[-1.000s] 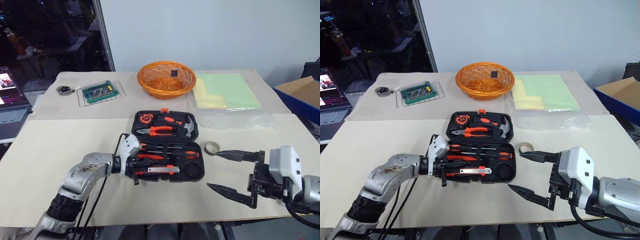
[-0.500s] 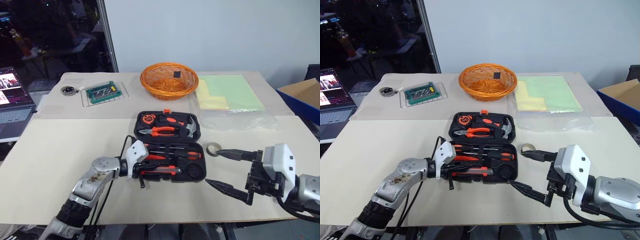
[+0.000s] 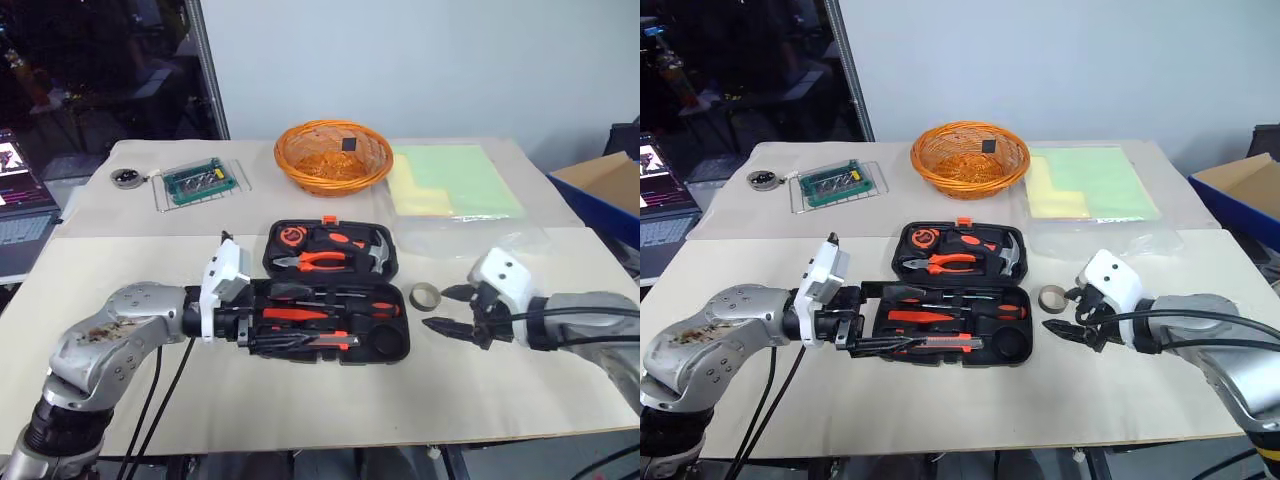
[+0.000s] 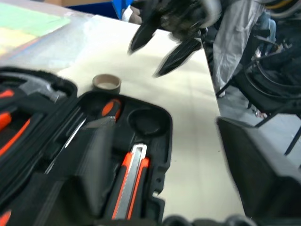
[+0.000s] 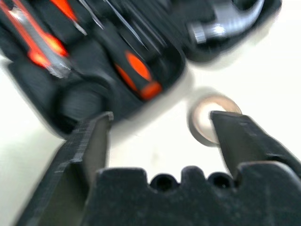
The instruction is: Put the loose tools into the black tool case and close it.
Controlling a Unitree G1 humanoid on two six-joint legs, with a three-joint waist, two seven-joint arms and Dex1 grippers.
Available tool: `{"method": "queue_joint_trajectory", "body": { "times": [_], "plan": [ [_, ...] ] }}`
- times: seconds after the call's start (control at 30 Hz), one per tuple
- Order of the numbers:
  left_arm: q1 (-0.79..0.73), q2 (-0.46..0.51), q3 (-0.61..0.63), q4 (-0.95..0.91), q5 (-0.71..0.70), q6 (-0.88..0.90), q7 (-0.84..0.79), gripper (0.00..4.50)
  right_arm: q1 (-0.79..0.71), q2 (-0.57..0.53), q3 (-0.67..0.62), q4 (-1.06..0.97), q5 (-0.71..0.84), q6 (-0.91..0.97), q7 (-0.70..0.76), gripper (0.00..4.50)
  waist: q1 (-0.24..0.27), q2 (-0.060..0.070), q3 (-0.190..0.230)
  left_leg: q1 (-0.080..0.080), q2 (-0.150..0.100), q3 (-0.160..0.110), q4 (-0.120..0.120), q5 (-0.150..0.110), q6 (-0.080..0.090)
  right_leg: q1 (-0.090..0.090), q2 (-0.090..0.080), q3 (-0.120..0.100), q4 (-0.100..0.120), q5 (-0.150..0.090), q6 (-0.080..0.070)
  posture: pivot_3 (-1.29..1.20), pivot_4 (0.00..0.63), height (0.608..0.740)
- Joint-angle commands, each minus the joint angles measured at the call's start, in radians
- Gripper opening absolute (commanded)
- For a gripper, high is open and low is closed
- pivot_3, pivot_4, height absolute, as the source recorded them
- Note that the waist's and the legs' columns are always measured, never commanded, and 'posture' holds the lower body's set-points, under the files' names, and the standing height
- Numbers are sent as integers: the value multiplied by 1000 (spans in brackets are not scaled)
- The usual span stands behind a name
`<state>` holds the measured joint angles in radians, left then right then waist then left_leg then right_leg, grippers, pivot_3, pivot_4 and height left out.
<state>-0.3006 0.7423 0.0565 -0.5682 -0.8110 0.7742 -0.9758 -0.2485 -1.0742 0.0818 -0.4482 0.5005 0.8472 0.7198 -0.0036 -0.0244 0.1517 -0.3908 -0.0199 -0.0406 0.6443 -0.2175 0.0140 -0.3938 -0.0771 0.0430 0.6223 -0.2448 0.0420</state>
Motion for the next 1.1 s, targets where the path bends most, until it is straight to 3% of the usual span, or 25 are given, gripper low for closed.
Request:
{"method": "queue_joint_trajectory", "body": {
  "times": [0.03,0.1,0.37,0.4,0.47,0.67,0.9,1.1],
  "plan": [
    [-2,14,38,-73,-52,31,59,4241,-86,0,108,69,-121,-22,32,3065,-1,0,0,0,0,0,0,0,0,-1,0,0,0,0,-1,0,150,740],
    [10,26,49,-96,-60,39,82,4241,-157,28,176,118,-175,-24,50,3065,-2,0,1,-1,-1,0,0,0,0,-1,0,0,0,4,-6,0,150,740],
    [39,43,53,-151,-83,55,154,4241,-287,126,280,288,-313,-96,119,3065,-10,0,2,1,0,0,0,0,0,-1,1,0,2,4,-7,0,150,740],
    [40,44,54,-154,-84,56,161,4241,-294,131,290,301,-326,-105,133,2556,-10,0,2,1,0,0,0,0,0,-1,1,0,2,4,-7,0,150,740],
    [41,44,53,-160,-89,59,174,4241,-301,141,294,320,-341,-125,156,2153,-10,0,3,1,0,0,0,0,0,-1,1,0,2,4,-7,0,150,740],
    [53,53,56,-162,-102,55,195,4241,-302,131,245,300,-338,-144,218,37,-9,0,3,1,-1,0,0,0,0,-1,1,0,2,5,-8,0,150,740],
    [113,80,95,-149,-117,40,168,4241,-295,70,66,-18,-102,61,323,37,-11,4,7,1,0,-1,0,0,0,-2,1,0,3,5,-8,0,150,740],
    [212,141,169,-165,-141,32,94,4241,-331,154,204,-183,-67,172,274,37,-13,4,8,2,2,-1,0,0,0,-2,2,-1,4,4,-8,0,150,740]
  ]
}}
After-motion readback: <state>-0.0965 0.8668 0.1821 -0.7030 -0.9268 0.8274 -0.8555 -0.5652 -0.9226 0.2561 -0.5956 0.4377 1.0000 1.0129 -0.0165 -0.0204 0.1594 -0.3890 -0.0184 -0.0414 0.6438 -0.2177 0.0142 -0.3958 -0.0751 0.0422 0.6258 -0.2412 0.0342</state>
